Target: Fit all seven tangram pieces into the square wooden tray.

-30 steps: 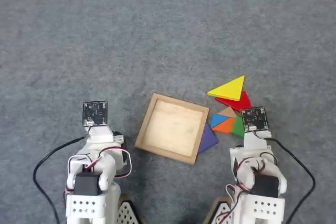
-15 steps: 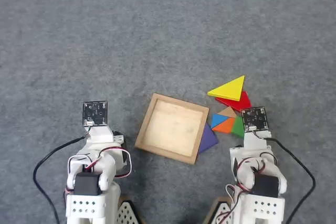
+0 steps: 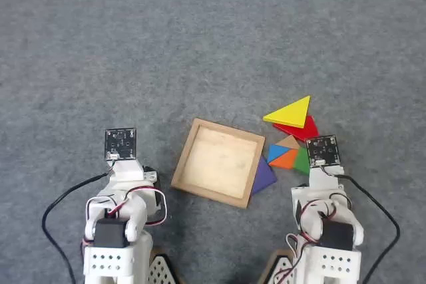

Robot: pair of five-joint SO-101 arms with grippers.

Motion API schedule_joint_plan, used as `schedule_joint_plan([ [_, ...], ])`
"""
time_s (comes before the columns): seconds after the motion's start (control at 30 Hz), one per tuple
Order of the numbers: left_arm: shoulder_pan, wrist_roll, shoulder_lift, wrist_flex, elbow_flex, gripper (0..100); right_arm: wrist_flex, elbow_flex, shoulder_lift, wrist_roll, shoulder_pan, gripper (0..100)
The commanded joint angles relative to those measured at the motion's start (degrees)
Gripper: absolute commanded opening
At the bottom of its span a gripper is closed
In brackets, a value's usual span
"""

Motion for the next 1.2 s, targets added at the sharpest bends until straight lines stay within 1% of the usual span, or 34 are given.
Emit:
schedule_joint_plan([
  [0.0,-0.35,-0.62,-1.14,0.09,-0.66,1,0.31,0.97,-1.27,0.18,-0.31,10.6],
  [0.77,-0.35,-0.62,-1.14,0.09,-0.66,1,0.31,0.97,-1.27,0.09,-0.48,10.6],
  [1.0,-0.35,-0.62,-1.14,0.09,-0.66,1,0.31,0.97,-1.19,0.00,-6.20,10.7],
  [1.17,-0.35,-0.62,-1.14,0.09,-0.66,1,0.22,0.97,-1.19,0.00,-15.08,10.7],
])
